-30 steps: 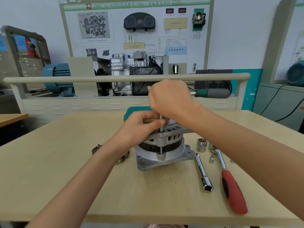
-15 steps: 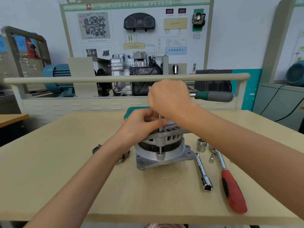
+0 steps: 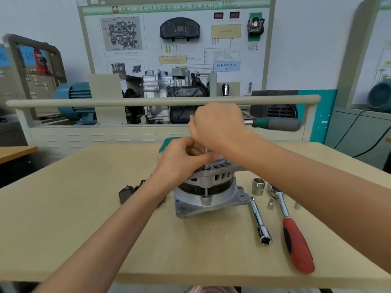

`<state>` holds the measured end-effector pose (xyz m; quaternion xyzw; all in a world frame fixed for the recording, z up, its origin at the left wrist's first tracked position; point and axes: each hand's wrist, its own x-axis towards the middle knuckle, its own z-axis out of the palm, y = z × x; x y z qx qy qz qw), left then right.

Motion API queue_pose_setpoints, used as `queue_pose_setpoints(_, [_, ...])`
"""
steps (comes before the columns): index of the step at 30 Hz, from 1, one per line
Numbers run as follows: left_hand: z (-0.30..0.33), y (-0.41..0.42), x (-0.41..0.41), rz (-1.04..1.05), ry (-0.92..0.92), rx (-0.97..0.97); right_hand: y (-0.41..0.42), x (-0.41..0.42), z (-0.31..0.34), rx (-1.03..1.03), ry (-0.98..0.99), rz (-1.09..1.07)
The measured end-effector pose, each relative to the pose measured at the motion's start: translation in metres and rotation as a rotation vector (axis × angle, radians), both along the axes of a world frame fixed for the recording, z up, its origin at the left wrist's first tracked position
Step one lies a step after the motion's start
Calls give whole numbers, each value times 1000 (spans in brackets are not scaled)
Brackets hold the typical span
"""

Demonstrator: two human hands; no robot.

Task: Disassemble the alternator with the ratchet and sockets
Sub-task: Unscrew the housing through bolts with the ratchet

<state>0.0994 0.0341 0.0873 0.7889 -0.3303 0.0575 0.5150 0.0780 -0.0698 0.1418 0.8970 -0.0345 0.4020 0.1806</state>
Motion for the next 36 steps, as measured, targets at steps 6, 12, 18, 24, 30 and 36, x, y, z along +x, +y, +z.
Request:
queue_pose_setpoints(6, [7, 16, 4, -275, 128, 56, -15, -11, -2, 16, 21, 489])
queue_pose_setpoints(12, [1, 2, 3, -31, 19, -13, 6, -2, 0, 85, 57, -20])
queue_pose_setpoints(18, [3, 13, 4, -171, 72, 58, 2, -6, -2, -117, -24, 129])
queue_pose_setpoints(24, [1, 8, 5, -137, 120, -44, 0, -5, -2, 130, 90, 217])
queue_pose_setpoints(30, [-2, -2, 1, -50, -4, -24, 11, 0, 9, 16, 166, -108])
queue_pose_setpoints(36, [1, 8, 1, -161, 54, 54, -7, -15, 4, -49, 123, 359])
